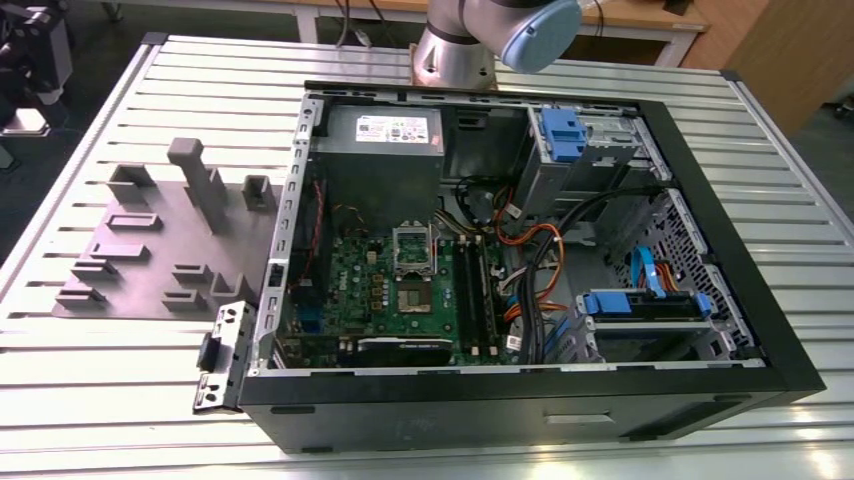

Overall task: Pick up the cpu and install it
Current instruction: 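Pick up the cpu and move it towards the insertion slot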

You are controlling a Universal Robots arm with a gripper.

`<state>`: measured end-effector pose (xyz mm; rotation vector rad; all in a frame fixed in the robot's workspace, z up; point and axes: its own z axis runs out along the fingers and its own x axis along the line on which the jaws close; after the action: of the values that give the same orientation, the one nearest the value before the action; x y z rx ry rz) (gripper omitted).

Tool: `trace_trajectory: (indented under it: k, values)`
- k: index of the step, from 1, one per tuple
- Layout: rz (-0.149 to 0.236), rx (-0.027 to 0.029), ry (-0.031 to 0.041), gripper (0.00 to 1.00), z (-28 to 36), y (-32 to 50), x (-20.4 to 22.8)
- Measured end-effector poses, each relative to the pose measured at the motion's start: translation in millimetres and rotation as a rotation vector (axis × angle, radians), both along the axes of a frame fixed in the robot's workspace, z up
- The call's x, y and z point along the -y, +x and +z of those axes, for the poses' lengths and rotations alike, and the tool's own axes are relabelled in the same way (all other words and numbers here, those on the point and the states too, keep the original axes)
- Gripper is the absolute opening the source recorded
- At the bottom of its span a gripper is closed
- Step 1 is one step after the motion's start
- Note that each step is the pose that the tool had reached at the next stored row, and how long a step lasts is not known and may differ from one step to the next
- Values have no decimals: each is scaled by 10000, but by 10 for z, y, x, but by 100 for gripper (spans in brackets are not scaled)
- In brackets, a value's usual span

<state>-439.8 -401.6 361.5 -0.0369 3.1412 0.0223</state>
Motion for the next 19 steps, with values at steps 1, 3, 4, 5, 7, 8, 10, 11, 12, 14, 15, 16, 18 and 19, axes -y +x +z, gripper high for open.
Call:
trace_trajectory:
  k: [1,3,4,5,7,8,10,11,12,14,15,16,18,19]
  values:
    - [-1,-1,-1,47,11,1,0]
    - [-2,0,-2,47,31,1,0]
    - [-2,0,-2,47,44,1,0]
    - [-3,-1,-2,47,67,1,0]
    - [-7,-2,-3,47,106,1,0]
    - [-7,0,-2,47,116,2,0]
    - [-7,2,-4,47,115,3,0]
    - [-8,-1,-8,47,117,3,0]
    - [-7,0,-9,47,117,3,0]
    - [-7,-1,-9,47,117,3,0]
    - [-8,-1,-10,47,117,3,1]
    - [-8,-1,-10,47,117,3,1]
    - [-7,-2,-11,47,117,3,6]
    - [-7,-2,-11,47,118,3,9]
